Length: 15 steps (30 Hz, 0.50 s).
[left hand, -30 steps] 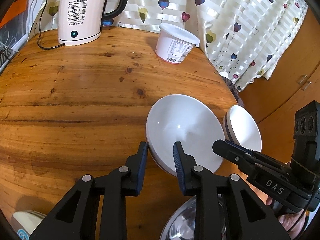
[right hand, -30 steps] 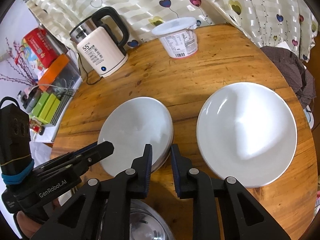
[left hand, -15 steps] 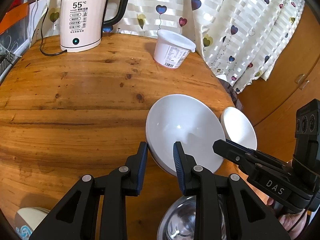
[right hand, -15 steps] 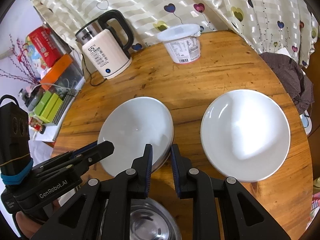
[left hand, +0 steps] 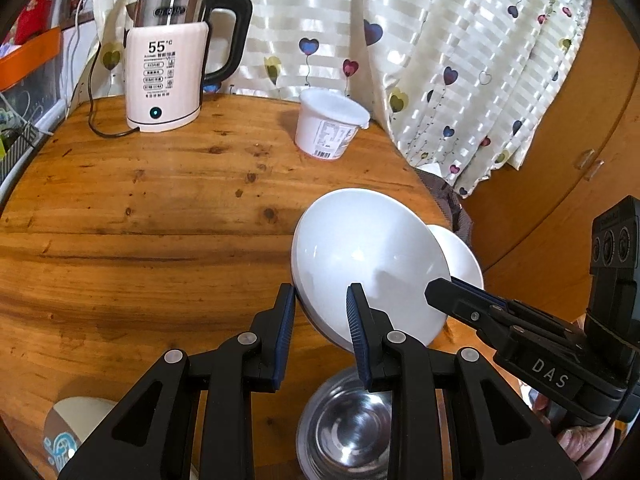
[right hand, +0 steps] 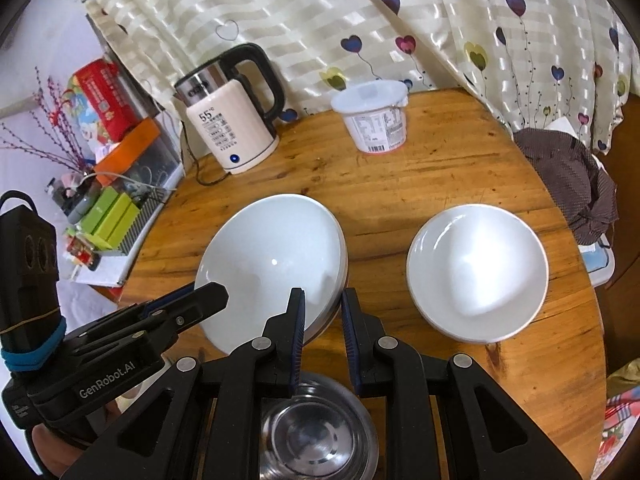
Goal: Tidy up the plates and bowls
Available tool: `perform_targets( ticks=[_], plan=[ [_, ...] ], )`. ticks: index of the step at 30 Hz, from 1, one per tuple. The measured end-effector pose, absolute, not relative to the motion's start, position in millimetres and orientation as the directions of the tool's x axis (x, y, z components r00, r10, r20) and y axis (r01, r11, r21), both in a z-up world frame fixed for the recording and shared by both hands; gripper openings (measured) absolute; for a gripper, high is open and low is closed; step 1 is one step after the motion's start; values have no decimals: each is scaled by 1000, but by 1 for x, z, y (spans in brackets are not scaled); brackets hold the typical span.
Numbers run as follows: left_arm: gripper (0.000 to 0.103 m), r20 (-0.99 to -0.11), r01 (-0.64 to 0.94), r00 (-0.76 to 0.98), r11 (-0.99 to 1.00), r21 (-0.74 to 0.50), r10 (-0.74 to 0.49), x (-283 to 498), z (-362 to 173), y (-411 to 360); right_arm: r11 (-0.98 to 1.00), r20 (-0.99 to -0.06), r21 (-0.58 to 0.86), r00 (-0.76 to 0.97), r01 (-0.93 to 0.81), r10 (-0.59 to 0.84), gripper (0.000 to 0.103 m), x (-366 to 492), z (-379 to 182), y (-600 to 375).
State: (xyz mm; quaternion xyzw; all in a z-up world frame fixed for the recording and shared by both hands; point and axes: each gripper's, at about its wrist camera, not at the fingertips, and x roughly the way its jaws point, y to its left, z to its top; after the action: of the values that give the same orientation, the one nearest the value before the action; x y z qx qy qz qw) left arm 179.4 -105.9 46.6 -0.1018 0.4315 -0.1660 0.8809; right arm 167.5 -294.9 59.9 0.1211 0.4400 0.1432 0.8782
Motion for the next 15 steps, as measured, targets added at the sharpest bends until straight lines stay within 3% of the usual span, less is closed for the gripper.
perform_targets(
  ticks=[15],
  plan=[
    [28,-717,228,584,924,-306,-381,141,61,-110,936,-725,322,599,-142,340,18,129,80,-296]
  ],
)
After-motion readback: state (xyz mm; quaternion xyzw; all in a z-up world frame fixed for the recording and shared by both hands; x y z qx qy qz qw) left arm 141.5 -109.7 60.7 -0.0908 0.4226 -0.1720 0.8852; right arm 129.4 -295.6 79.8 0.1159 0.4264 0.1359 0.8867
